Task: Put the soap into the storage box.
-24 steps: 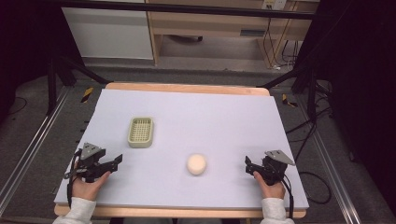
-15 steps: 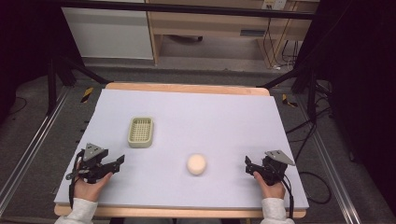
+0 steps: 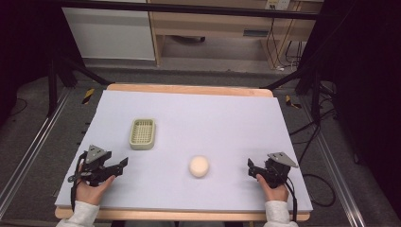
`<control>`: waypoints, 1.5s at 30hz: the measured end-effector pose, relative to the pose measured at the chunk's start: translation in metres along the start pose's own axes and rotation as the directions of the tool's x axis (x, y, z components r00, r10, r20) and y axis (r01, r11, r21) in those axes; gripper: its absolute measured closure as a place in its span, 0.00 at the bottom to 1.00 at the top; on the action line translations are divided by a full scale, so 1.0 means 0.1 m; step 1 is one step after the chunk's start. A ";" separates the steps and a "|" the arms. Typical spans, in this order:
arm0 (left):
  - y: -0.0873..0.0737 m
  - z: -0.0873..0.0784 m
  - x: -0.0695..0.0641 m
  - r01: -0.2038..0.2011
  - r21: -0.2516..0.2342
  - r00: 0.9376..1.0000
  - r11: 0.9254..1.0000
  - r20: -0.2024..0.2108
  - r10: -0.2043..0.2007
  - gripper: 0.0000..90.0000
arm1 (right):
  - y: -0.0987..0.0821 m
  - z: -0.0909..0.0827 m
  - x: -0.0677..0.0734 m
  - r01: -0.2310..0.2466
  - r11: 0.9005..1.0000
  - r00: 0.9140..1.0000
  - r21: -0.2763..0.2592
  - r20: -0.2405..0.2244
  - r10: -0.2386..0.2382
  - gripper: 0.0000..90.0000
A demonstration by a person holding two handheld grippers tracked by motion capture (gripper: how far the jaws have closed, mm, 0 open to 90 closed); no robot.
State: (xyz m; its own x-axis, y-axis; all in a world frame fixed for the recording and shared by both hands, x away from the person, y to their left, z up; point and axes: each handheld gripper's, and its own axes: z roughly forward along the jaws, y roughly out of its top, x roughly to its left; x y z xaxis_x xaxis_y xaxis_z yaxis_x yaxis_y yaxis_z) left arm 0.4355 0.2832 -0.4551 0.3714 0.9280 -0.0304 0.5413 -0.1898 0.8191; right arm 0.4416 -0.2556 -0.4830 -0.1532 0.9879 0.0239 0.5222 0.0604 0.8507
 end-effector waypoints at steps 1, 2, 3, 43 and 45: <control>0.00 0.00 -0.01 -0.002 0.001 1.000 1.000 0.001 0.002 0.32 | 0.00 0.00 0.00 -0.001 1.000 1.000 0.000 -0.001 0.001 0.04; 0.00 0.00 -0.02 0.000 -0.001 1.000 1.000 0.001 0.000 0.32 | 0.00 0.00 0.00 0.001 1.000 1.000 0.000 -0.001 -0.001 0.04; 0.01 0.00 -0.04 -0.006 -0.001 1.000 1.000 0.008 0.006 0.32 | 0.00 0.00 0.00 -0.001 1.000 1.000 0.000 -0.003 0.001 0.04; 0.15 0.08 -0.45 -0.081 0.001 0.993 0.997 0.086 0.080 0.27 | 0.00 0.00 0.02 0.008 1.000 1.000 -0.003 -0.006 -0.008 0.04; 0.15 0.08 -0.46 -0.079 -0.003 0.993 0.997 0.089 0.079 0.27 | 0.00 0.00 0.02 0.008 1.000 1.000 -0.003 -0.006 -0.008 0.04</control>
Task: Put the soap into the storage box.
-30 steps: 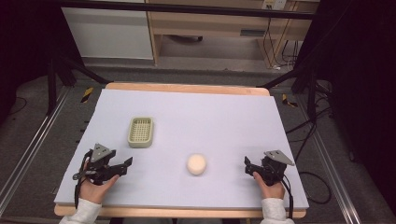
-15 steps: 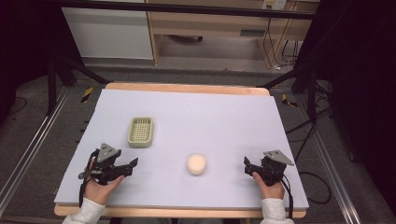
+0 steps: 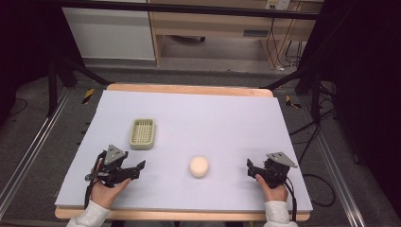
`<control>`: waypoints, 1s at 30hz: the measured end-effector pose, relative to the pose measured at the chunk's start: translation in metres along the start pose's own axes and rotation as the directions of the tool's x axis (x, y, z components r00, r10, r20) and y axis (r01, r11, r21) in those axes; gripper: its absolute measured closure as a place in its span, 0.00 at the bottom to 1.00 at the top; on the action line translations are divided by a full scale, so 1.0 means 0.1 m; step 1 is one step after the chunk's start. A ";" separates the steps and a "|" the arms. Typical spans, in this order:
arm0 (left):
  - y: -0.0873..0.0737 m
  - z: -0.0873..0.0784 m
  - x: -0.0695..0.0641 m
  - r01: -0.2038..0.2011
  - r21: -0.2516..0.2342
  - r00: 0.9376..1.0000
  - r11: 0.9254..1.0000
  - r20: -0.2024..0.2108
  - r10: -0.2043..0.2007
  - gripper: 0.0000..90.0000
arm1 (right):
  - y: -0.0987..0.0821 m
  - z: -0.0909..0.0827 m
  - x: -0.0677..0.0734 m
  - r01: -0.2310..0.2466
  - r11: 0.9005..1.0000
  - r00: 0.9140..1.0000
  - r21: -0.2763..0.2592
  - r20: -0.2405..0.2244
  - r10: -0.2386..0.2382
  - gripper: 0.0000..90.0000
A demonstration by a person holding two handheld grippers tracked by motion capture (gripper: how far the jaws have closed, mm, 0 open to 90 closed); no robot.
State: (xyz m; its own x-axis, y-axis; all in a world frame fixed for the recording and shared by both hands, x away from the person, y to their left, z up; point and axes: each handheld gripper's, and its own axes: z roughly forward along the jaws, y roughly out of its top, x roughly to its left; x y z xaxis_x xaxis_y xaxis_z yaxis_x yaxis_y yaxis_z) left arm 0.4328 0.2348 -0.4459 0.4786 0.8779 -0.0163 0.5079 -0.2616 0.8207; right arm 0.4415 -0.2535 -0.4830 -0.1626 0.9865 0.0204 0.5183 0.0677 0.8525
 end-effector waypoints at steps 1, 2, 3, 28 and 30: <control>0.00 0.00 -0.01 -0.001 0.001 1.000 1.000 0.000 0.001 0.27 | 0.00 0.00 0.00 0.000 1.000 1.000 0.000 0.000 0.000 0.04; 0.00 0.00 -0.01 -0.001 0.001 1.000 1.000 0.000 0.001 0.27 | 0.00 0.00 0.00 0.000 1.000 1.000 0.000 0.000 0.000 0.04; 0.01 0.01 -0.02 -0.001 0.004 1.000 1.000 0.004 0.001 0.27 | 0.00 0.00 0.00 0.000 1.000 1.000 0.000 0.000 0.000 0.04; 0.08 0.10 -0.18 -0.023 0.006 0.999 1.000 0.039 0.023 0.26 | 0.00 0.00 0.00 -0.001 1.000 1.000 0.003 -0.002 0.001 0.04; 0.09 0.11 -0.19 -0.022 0.005 0.999 1.000 0.040 0.022 0.26 | 0.00 0.00 0.00 0.000 1.000 1.000 0.003 -0.001 0.000 0.04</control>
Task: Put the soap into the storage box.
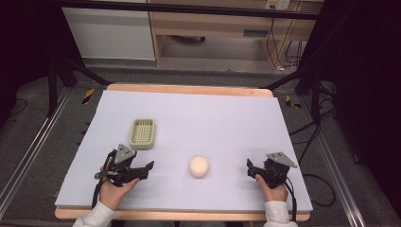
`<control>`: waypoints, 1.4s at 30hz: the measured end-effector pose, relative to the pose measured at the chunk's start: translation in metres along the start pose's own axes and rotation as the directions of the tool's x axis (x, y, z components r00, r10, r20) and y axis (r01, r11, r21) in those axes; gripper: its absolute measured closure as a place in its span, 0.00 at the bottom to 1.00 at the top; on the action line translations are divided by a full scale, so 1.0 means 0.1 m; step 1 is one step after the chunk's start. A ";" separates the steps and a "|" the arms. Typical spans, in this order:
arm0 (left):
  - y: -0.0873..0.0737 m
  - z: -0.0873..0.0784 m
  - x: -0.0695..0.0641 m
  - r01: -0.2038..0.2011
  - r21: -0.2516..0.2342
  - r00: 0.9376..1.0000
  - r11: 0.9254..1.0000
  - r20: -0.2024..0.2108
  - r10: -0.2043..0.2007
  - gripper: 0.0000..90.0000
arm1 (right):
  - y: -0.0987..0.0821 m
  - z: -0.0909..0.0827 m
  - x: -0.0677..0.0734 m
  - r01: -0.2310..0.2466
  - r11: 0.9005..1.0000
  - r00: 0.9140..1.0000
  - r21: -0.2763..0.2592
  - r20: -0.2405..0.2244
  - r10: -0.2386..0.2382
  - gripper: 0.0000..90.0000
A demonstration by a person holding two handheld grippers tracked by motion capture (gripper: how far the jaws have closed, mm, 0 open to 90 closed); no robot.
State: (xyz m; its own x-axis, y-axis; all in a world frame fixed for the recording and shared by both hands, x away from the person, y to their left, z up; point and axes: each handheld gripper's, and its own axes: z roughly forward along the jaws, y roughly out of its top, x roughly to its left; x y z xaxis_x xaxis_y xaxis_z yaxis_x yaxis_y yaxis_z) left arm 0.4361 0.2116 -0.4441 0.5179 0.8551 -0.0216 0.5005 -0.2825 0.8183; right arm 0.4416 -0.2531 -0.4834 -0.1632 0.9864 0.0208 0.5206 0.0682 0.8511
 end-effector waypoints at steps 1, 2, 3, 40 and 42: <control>0.01 0.00 -0.01 0.000 -0.004 1.000 1.000 0.003 0.000 0.26 | 0.00 0.00 0.00 0.001 1.000 1.000 0.000 0.000 -0.001 0.04; 0.02 0.00 -0.01 -0.001 -0.007 1.000 1.000 0.005 0.001 0.26 | 0.00 0.00 0.00 0.002 1.000 1.000 0.001 0.000 -0.002 0.04; 0.02 0.00 -0.02 0.000 -0.009 1.000 1.000 0.006 0.000 0.26 | 0.00 0.00 0.00 0.002 1.000 1.000 0.001 0.000 -0.002 0.04; 0.28 0.15 -0.36 -0.063 -0.020 0.995 0.998 0.071 0.064 0.25 | 0.00 0.00 0.00 -0.002 1.000 1.000 0.004 0.001 0.002 0.05; 0.30 0.16 -0.39 -0.066 -0.019 0.995 0.998 0.076 0.068 0.25 | 0.00 0.00 0.00 -0.004 1.000 1.000 0.004 0.000 0.004 0.05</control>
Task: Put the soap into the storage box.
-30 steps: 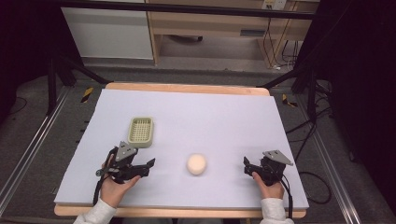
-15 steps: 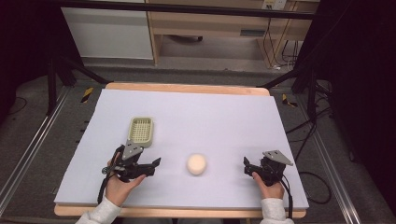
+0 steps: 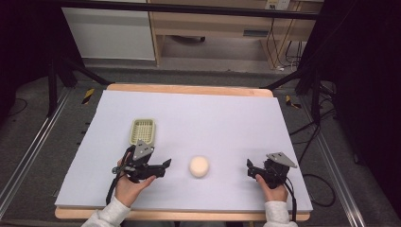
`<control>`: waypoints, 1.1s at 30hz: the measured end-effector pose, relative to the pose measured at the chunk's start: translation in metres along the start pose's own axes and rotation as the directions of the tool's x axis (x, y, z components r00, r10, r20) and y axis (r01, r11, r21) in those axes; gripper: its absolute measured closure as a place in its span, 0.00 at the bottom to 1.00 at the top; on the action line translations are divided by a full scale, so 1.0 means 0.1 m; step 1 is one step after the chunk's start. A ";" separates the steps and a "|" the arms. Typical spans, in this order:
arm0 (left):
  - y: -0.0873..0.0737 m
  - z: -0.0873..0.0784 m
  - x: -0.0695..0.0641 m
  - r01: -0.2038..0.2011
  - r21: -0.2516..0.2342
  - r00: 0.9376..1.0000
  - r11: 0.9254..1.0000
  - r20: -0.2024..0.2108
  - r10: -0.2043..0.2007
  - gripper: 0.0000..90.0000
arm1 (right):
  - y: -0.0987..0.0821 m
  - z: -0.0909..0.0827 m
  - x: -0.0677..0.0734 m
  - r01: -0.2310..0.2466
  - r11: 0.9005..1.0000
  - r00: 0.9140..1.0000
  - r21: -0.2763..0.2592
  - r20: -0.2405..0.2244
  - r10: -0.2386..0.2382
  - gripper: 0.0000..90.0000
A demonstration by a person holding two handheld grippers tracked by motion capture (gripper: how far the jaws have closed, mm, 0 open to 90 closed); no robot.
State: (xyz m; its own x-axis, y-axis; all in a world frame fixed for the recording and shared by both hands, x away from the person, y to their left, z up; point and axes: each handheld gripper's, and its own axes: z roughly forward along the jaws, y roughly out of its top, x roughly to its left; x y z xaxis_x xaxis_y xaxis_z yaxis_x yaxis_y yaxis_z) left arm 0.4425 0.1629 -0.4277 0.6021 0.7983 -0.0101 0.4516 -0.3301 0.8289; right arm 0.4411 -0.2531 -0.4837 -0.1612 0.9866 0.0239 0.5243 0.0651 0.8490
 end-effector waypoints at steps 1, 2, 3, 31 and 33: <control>0.00 0.00 0.00 0.000 0.000 1.000 1.000 0.000 0.000 0.25 | 0.00 0.00 0.00 0.000 1.000 1.000 0.000 0.000 0.000 0.05; 0.01 0.01 -0.01 0.000 -0.003 1.000 1.000 0.001 0.000 0.25 | 0.00 0.00 0.00 0.003 1.000 1.000 0.000 0.002 -0.003 0.05; 0.02 0.01 -0.01 0.001 -0.005 1.000 1.000 0.005 -0.001 0.25 | 0.00 0.00 0.00 0.003 1.000 1.000 0.000 0.001 -0.003 0.05; 0.23 0.21 -0.29 -0.017 -0.001 0.998 1.000 0.063 0.017 0.24 | 0.00 0.00 0.00 0.005 1.000 1.000 -0.004 0.000 -0.005 0.05; 0.25 0.24 -0.32 -0.019 0.001 0.997 1.000 0.070 0.019 0.24 | 0.00 -0.01 0.00 0.004 1.000 1.000 -0.005 0.001 -0.004 0.05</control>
State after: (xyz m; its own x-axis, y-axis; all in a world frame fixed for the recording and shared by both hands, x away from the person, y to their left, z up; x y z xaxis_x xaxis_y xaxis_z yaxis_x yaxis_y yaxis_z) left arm 0.4502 0.1169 -0.4203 0.6557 0.7543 -0.0334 0.4404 -0.3461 0.8284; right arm 0.4408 -0.2533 -0.4830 -0.1624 0.9865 0.0203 0.5199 0.0681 0.8515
